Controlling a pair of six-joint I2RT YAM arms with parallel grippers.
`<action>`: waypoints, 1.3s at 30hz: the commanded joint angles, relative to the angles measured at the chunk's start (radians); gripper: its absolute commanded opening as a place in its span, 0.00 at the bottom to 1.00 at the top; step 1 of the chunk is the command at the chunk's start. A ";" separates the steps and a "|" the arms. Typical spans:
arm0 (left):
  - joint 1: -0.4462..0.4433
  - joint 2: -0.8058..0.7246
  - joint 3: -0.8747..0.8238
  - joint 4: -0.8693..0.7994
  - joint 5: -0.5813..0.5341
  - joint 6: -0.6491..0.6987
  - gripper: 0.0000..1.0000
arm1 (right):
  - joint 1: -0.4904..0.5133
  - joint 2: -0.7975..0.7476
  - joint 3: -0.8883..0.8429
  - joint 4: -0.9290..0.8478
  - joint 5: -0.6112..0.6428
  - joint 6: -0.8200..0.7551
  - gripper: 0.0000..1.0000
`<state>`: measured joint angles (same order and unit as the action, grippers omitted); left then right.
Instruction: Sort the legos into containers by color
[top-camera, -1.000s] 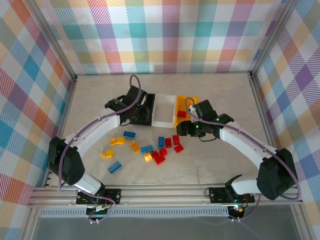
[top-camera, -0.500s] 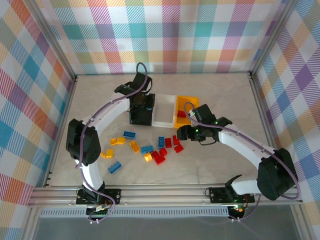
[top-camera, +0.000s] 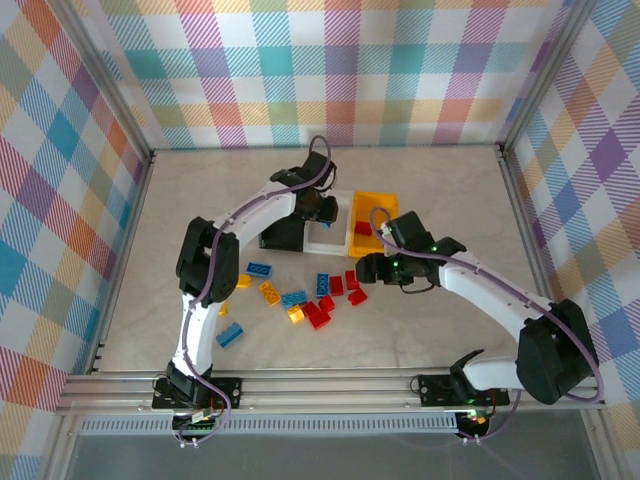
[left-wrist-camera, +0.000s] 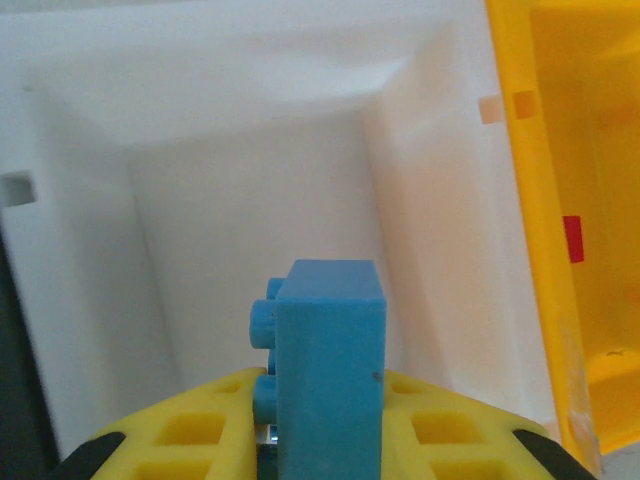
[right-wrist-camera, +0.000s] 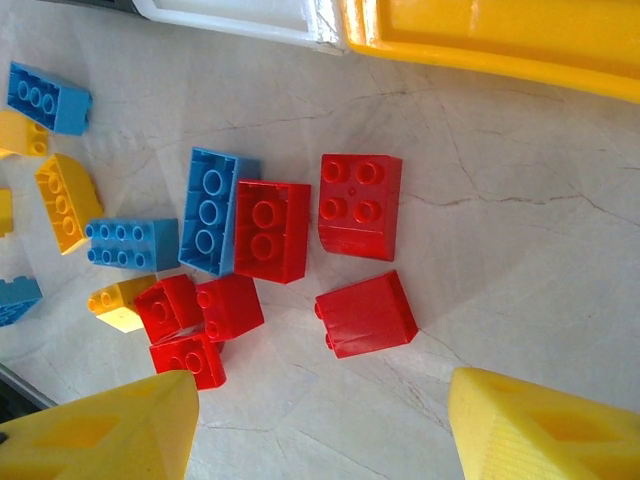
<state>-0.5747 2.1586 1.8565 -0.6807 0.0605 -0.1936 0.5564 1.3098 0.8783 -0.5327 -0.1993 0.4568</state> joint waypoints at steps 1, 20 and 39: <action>-0.007 0.037 0.043 -0.027 0.009 -0.003 0.28 | 0.005 -0.021 -0.022 -0.005 -0.001 0.000 0.67; -0.013 -0.041 0.020 -0.037 0.069 -0.034 0.49 | 0.155 0.256 0.006 0.007 0.132 -0.076 0.72; -0.011 -0.570 -0.534 0.053 -0.022 -0.080 0.60 | 0.245 0.450 0.128 -0.004 0.331 -0.156 0.66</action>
<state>-0.5812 1.6394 1.3773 -0.6415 0.0738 -0.2565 0.7952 1.7134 0.9943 -0.6384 0.0875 0.3447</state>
